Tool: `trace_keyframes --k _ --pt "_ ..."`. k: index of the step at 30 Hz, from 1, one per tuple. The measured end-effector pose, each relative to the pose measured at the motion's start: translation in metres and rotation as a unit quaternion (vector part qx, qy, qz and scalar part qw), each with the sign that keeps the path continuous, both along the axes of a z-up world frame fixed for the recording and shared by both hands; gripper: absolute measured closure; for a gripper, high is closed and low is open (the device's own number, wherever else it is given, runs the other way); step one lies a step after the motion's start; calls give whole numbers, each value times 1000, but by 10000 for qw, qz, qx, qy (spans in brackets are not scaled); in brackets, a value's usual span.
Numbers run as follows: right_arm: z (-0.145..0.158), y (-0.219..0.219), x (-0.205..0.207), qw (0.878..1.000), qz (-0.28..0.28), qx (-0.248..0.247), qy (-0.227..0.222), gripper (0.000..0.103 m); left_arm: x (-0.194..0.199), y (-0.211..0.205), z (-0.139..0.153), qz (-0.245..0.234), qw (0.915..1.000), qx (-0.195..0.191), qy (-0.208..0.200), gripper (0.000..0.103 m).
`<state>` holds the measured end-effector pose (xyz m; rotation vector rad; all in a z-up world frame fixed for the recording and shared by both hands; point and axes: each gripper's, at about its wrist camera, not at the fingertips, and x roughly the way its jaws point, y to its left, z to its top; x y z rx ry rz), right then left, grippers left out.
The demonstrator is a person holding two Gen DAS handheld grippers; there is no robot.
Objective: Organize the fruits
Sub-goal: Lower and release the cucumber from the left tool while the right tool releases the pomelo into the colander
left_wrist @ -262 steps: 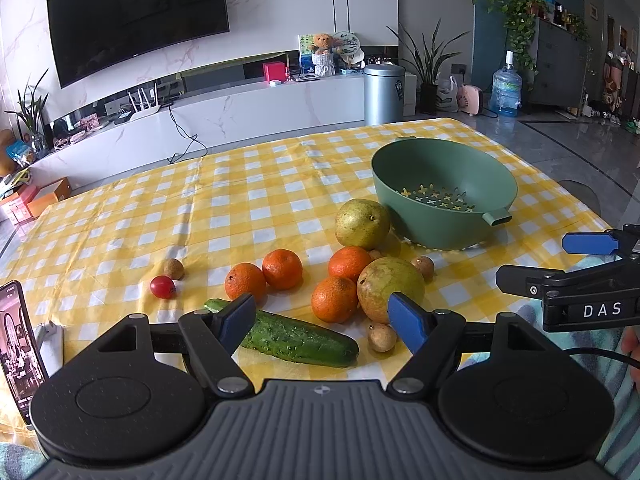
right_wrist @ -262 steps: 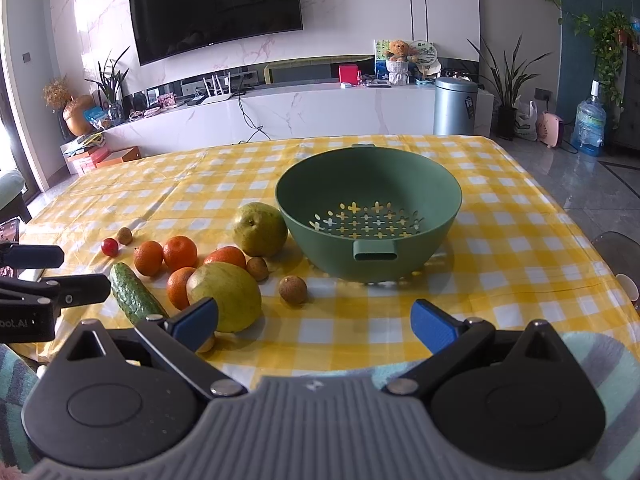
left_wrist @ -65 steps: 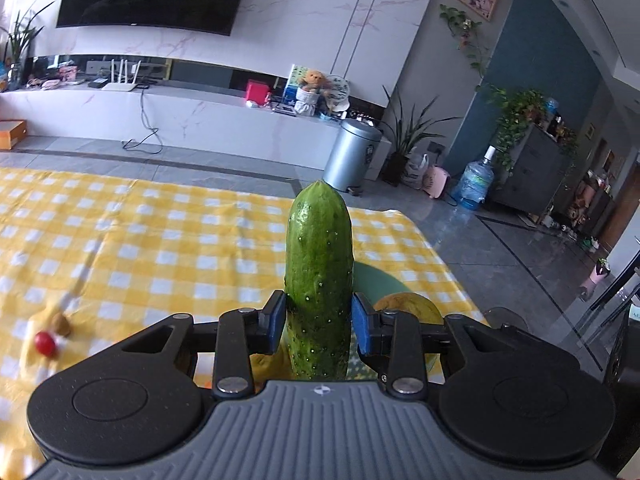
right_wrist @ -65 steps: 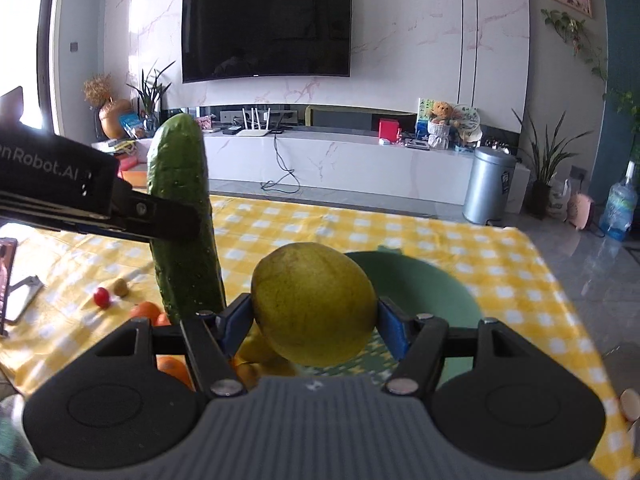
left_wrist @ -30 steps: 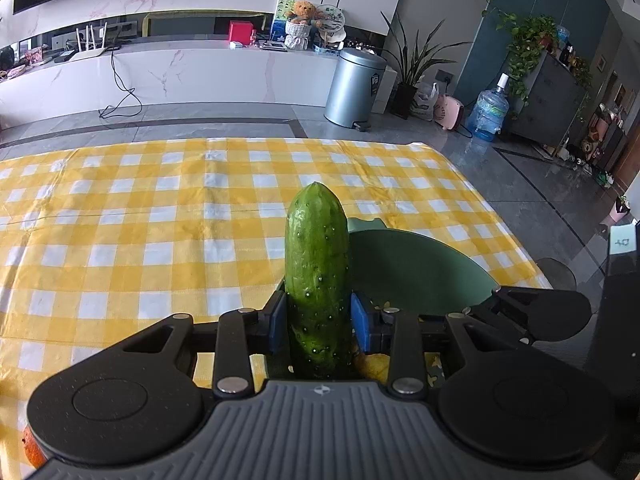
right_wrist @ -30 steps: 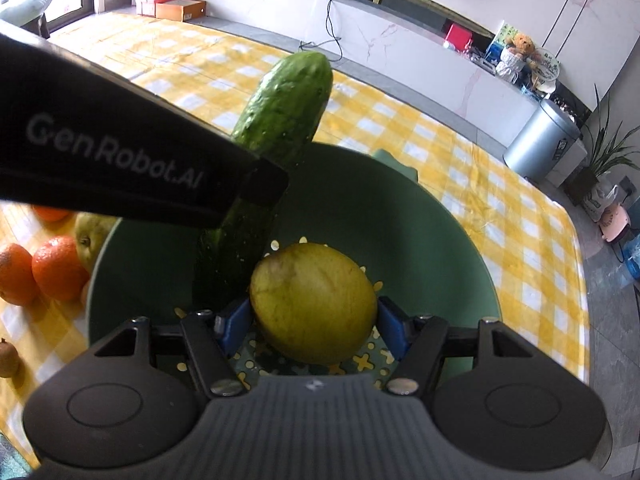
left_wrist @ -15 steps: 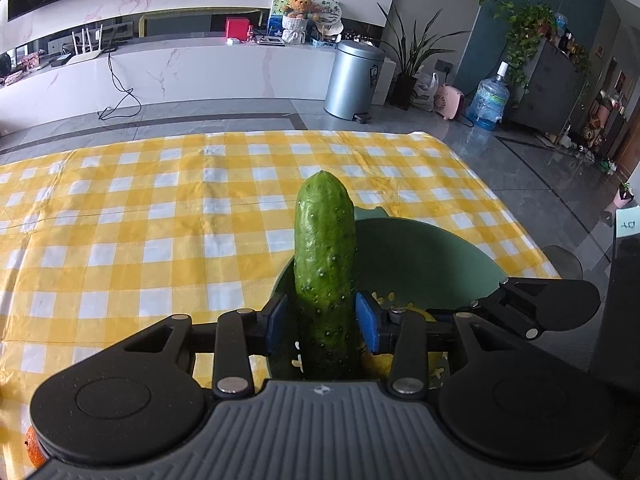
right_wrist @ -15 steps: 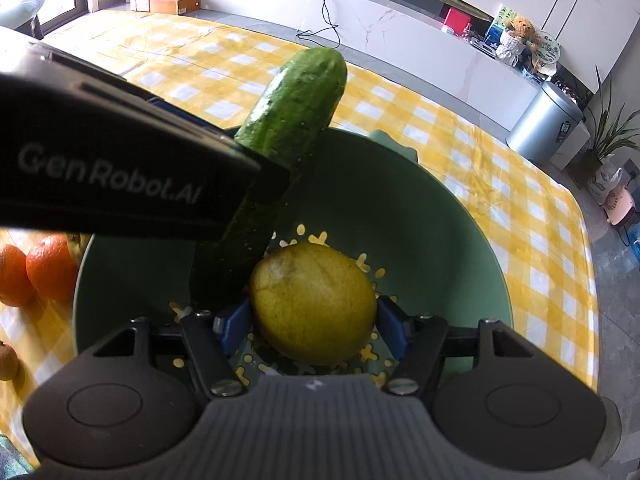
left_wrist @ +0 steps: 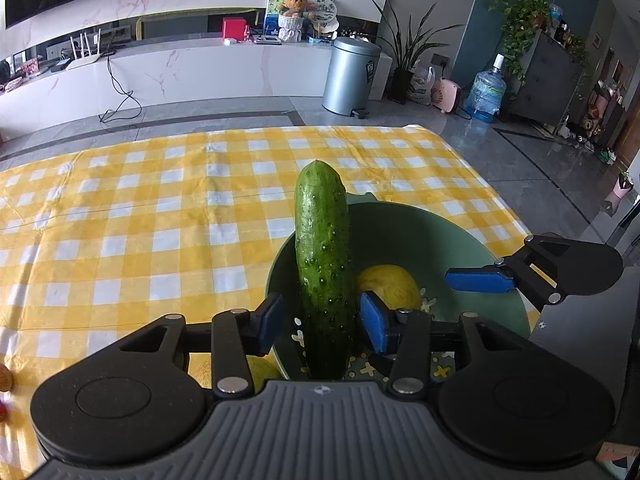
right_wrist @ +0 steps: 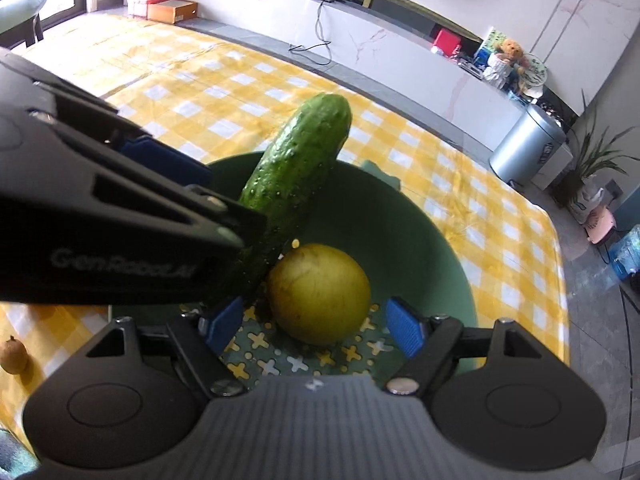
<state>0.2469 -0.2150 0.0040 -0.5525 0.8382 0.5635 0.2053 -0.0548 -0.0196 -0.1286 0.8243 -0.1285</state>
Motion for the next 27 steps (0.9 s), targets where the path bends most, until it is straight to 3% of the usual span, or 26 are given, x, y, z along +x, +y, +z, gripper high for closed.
trace_keyframes --k 4,8,13,20,27 --pt "5 -3 -7 9999 -90 65 28 22 -7 -1 5 9 10000 22 -13 49" --pt "9 -9 -20 9996 -184 -1 -218 19 -22 0 16 -21 9999 37 -100 49" --pt "28 -18 -40 9982 -375 261 -397 16 -49 6 35 -28 9997 81 -243 48" --pt "47 -25 -82 9917 -732 994 -373 13 -90 24 56 -122 9992 175 -341 48" --pt "50 -24 -123 9742 -1110 1966 -28 12 -123 55 60 -131 9996 5 -247 46"
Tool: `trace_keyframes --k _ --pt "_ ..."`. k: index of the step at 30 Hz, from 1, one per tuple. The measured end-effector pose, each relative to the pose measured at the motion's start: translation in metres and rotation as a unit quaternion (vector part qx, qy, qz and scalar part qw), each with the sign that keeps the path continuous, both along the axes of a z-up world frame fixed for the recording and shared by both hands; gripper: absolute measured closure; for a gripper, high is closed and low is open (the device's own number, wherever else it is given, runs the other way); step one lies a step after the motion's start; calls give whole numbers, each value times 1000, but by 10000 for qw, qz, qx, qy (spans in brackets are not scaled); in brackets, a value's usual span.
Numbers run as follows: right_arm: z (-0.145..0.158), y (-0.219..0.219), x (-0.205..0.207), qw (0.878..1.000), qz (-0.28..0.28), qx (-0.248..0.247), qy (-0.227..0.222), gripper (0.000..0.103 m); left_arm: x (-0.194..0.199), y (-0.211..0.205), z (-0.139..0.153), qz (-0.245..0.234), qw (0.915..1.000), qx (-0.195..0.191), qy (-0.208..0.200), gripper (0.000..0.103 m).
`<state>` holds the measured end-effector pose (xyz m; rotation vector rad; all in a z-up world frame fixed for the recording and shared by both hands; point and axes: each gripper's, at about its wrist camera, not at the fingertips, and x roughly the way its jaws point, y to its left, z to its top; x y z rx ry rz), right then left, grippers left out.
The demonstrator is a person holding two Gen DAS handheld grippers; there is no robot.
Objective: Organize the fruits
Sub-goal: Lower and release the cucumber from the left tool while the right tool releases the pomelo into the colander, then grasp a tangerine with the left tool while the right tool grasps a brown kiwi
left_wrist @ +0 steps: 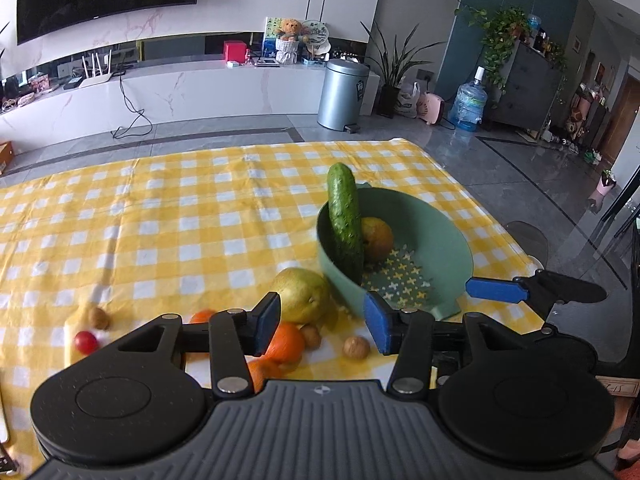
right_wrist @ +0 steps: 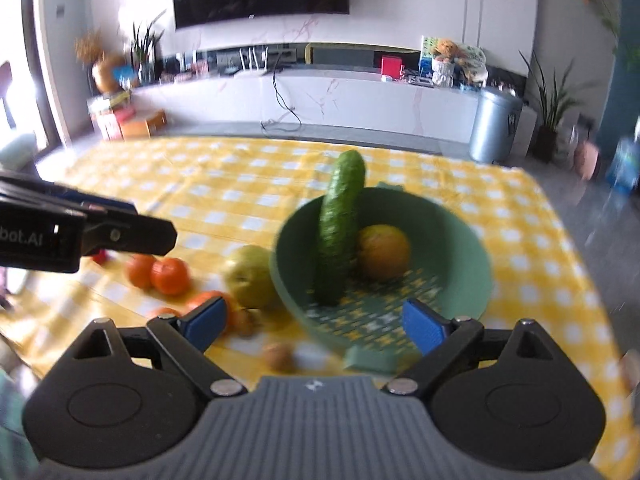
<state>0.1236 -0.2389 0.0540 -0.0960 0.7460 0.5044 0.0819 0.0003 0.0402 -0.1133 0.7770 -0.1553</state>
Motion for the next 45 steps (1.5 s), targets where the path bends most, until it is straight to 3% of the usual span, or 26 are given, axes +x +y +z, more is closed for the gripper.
trace_keyframes --k 7,14,20,28,34,39,45 --pt "-11 7 -26 9983 -234 511 181 12 -25 31 -5 145 9995 -193 -194 46" --pt "-32 18 -33 9979 -323 504 231 14 -28 43 -28 208 9993 -309 -82 46" --pt "-48 31 -34 9995 -309 3 27 26 -23 32 -60 7 9996 -254 93 46" --pt "-60 32 -17 9989 -436 8 163 42 -11 30 -91 99 9992 -213 329 46" --pt "-67 42 -6 9985 -493 -179 142 47 -2 32 -104 177 9985 -311 416 46" --pt "-76 44 8 9973 -611 -204 355 55 1 33 -108 274 9989 -178 330 46" --pt "-83 46 16 9960 -678 -231 530 56 5 39 -114 458 9977 -110 484 46"
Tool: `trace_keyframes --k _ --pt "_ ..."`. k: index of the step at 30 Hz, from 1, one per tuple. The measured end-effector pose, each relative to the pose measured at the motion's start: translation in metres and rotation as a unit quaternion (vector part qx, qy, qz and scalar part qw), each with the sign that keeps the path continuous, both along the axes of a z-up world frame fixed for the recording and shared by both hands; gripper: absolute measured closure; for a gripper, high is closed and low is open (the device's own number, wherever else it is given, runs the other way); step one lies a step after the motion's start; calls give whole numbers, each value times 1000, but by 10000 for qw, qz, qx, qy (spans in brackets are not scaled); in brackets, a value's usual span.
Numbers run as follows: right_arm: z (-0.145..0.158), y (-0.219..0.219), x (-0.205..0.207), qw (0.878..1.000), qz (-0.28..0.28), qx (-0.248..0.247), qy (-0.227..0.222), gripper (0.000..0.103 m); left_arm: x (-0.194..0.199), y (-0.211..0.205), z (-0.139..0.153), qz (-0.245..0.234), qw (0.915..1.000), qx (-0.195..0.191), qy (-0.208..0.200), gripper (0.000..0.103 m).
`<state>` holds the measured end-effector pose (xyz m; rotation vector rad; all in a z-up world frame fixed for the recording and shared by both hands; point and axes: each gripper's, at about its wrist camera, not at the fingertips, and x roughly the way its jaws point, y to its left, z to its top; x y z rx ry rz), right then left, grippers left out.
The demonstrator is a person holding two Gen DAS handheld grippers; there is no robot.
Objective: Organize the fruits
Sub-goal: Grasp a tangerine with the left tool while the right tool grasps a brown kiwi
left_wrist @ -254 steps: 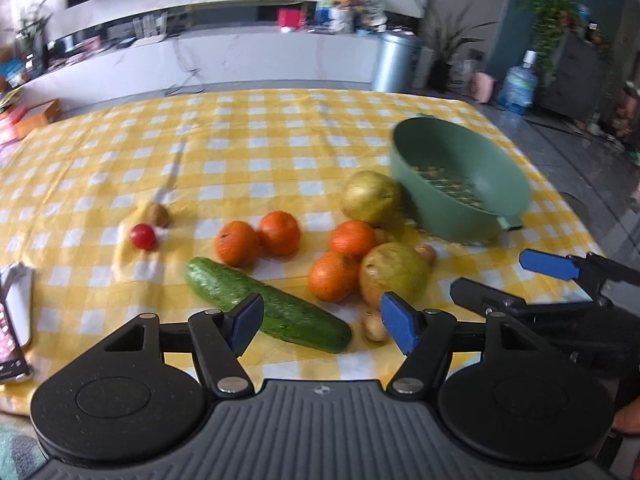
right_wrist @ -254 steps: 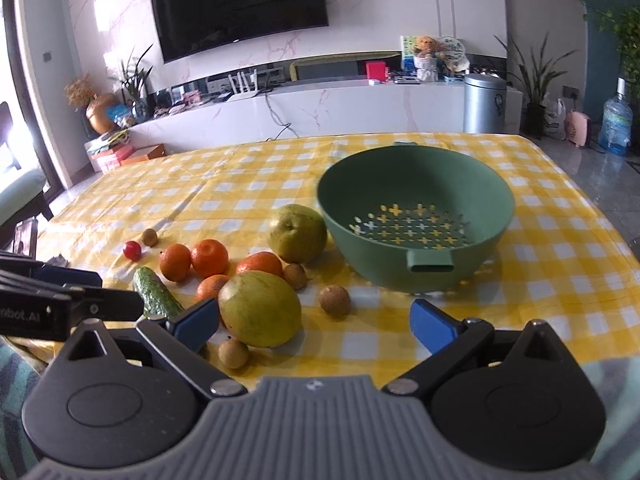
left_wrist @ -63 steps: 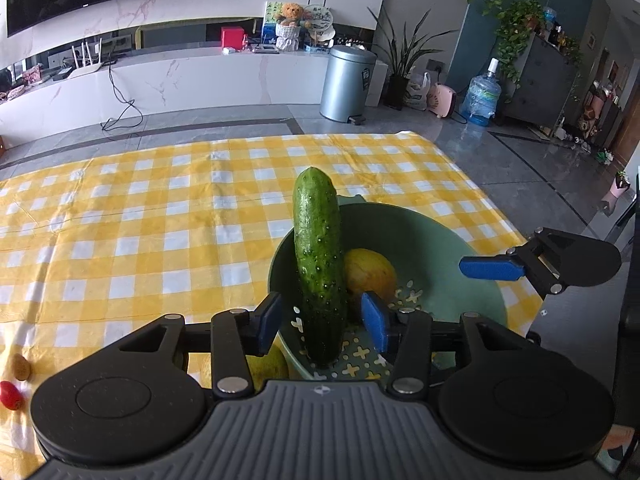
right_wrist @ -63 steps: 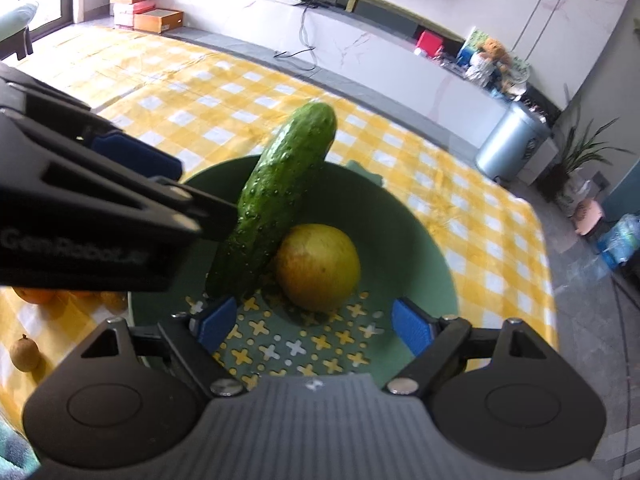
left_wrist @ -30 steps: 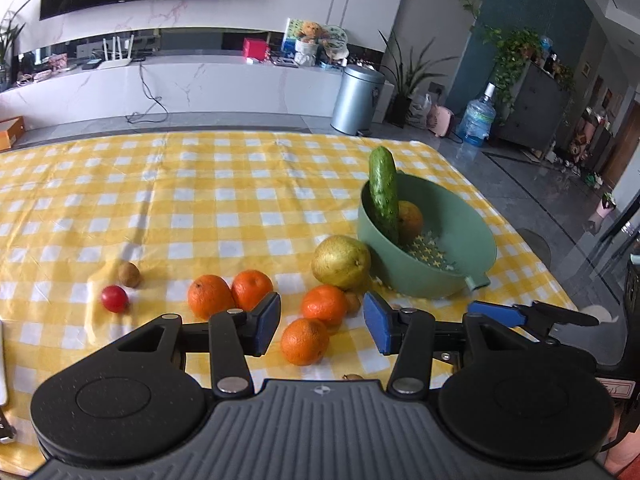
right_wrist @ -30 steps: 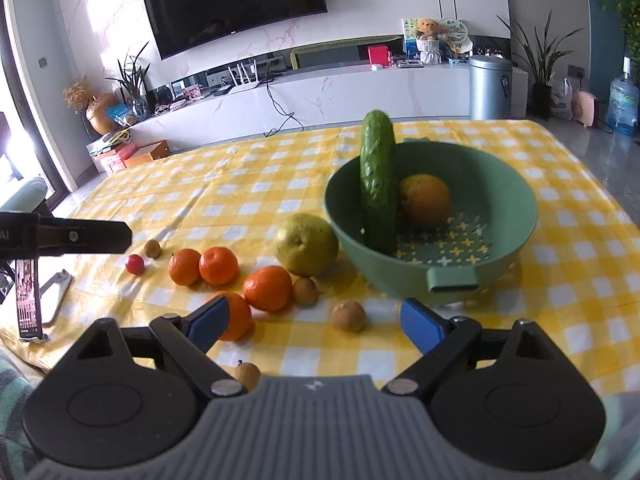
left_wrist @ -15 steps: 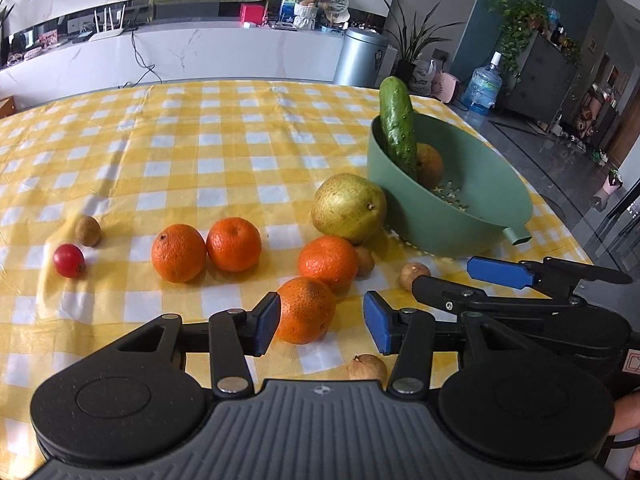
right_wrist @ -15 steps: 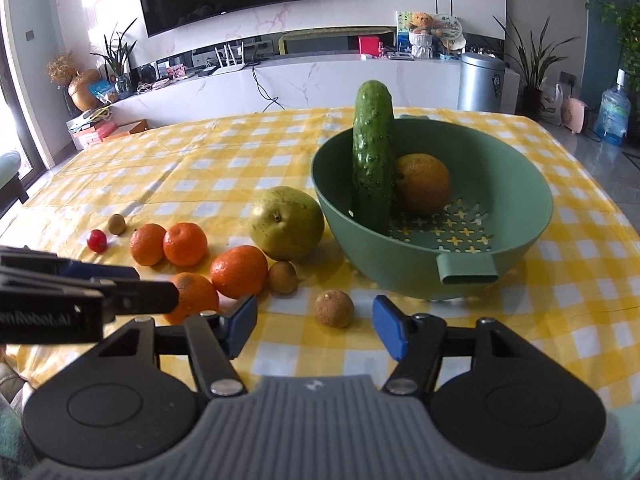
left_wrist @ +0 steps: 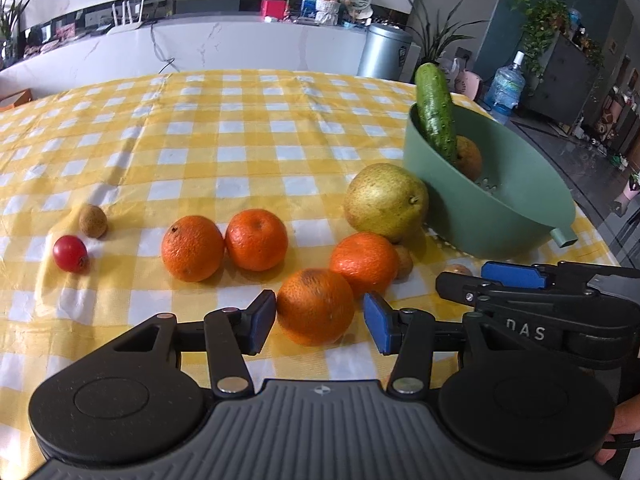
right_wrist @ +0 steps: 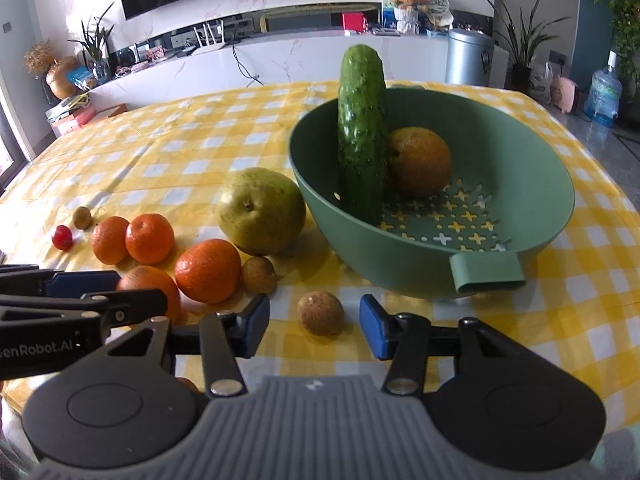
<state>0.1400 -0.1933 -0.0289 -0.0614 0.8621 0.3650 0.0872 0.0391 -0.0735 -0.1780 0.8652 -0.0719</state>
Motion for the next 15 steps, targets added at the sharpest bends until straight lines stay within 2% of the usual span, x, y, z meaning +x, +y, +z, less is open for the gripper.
trace_keyframes --k 5,10,15 --pt "-5 1 7 9999 -34 59 150 68 2 8 -5 174 9997 -145 128 48" --pt "-8 2 9 9998 -40 36 191 68 7 13 -9 315 9992 -246 102 50" --pt "-10 4 10 9997 -37 -20 248 69 9 10 -11 303 9994 -142 7 49"
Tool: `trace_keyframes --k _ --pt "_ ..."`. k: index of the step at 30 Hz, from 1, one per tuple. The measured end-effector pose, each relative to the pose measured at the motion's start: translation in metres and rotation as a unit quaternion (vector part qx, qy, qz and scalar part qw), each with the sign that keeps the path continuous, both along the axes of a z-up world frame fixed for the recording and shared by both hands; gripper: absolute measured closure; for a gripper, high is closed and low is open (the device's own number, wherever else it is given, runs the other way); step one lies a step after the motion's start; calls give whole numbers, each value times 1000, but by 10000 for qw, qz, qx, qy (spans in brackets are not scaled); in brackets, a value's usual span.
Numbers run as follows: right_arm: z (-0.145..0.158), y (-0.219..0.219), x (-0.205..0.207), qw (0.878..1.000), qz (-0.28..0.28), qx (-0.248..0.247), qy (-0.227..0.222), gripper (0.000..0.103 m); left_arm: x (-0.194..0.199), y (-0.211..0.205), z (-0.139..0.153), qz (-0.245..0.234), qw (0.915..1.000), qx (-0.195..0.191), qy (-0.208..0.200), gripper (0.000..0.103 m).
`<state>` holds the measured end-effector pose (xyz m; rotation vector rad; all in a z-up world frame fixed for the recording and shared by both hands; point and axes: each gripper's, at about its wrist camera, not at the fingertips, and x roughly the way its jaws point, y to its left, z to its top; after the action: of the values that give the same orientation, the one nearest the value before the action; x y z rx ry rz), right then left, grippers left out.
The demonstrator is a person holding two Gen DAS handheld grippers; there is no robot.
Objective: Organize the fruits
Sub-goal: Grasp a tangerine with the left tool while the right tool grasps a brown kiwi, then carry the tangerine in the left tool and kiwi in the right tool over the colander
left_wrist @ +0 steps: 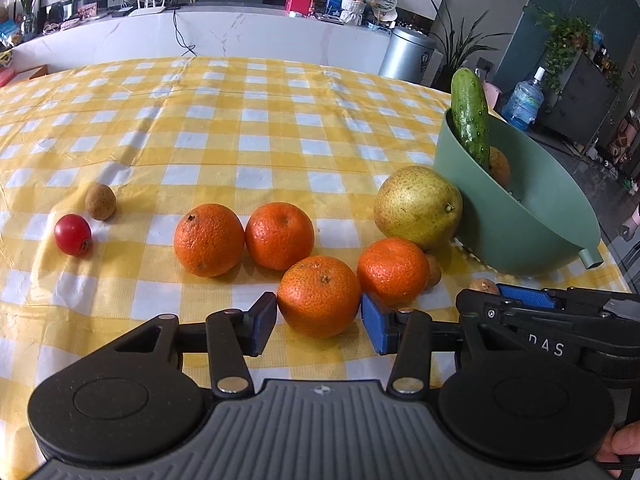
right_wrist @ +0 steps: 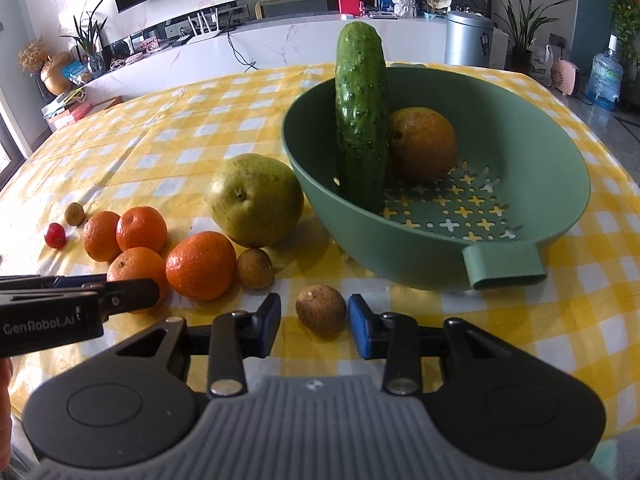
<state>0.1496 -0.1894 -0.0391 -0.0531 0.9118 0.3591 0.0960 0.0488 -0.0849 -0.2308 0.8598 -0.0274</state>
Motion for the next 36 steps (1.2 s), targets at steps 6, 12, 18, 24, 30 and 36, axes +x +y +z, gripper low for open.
trace_keyframes --k 6,12,18,24,30,36 --pt "-2 0 0 10000 12 -9 24 78 2 1 -1 51 9999 -71 -61 50" --pt "-2 1 -1 10000 38 -9 4 78 0 0 -1 9 10000 -16 -84 52" --pt "2 -1 -6 9999 48 38 -85 78 -5 -2 3 20 9999 73 -122 53" --pt "11 -1 -17 9992 248 122 -300 78 -17 -2 16 149 9994 107 -297 53" --pt "21 -1 -33 9964 531 210 -622 79 -31 -6 39 184 9984 83 -519 53" --pt "39 -8 -53 9909 718 385 -1071 79 -43 -20 70 66 9965 20 -836 53"
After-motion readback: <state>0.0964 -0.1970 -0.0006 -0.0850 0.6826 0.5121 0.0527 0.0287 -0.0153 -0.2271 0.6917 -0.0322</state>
